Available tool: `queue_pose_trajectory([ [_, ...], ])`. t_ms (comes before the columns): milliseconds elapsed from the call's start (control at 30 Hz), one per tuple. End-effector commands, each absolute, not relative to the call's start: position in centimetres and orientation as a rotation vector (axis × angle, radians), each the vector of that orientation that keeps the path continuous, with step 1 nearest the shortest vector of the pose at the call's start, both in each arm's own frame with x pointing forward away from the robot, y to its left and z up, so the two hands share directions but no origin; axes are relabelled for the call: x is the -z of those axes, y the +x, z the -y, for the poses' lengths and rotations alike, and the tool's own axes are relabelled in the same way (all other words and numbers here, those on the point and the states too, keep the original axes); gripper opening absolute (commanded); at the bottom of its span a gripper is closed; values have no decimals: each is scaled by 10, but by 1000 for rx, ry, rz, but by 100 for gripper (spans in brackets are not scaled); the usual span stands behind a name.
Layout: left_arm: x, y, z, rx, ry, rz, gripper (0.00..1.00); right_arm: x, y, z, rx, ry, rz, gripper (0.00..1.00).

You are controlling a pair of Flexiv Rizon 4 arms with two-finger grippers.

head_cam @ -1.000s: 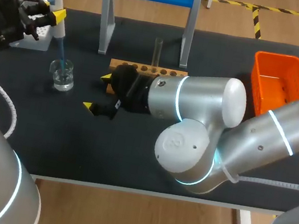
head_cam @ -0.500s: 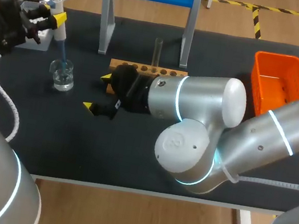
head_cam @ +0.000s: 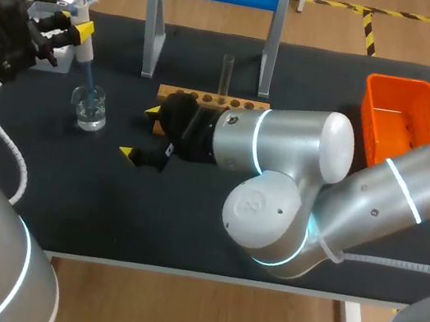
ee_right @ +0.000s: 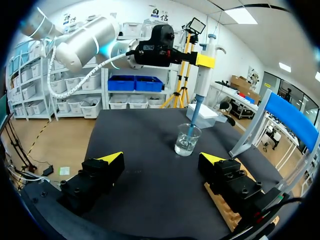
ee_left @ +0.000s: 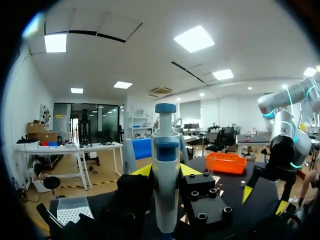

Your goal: Invert the test tube, pick up the pipette, mount the tip to pipette, aspirate from beaker and dispense into the tube, eject the tip, return the pipette, and cap with the stopper.

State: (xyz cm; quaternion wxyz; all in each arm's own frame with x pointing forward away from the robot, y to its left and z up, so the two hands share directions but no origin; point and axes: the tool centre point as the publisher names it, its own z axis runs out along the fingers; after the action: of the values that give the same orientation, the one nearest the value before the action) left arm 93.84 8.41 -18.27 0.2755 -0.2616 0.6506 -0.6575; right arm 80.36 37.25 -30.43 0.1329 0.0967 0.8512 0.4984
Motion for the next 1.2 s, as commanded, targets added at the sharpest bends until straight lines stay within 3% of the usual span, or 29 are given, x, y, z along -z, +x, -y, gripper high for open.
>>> queue_pose_trajectory([
  [33,185,939,-83,1765,-706,-1745,0,304,804,-373,-1443,282,-2470,100],
  [1200,187,939,-83,1752,-704,-1757,0,304,804,-373,-1443,282,-2470,100],
])
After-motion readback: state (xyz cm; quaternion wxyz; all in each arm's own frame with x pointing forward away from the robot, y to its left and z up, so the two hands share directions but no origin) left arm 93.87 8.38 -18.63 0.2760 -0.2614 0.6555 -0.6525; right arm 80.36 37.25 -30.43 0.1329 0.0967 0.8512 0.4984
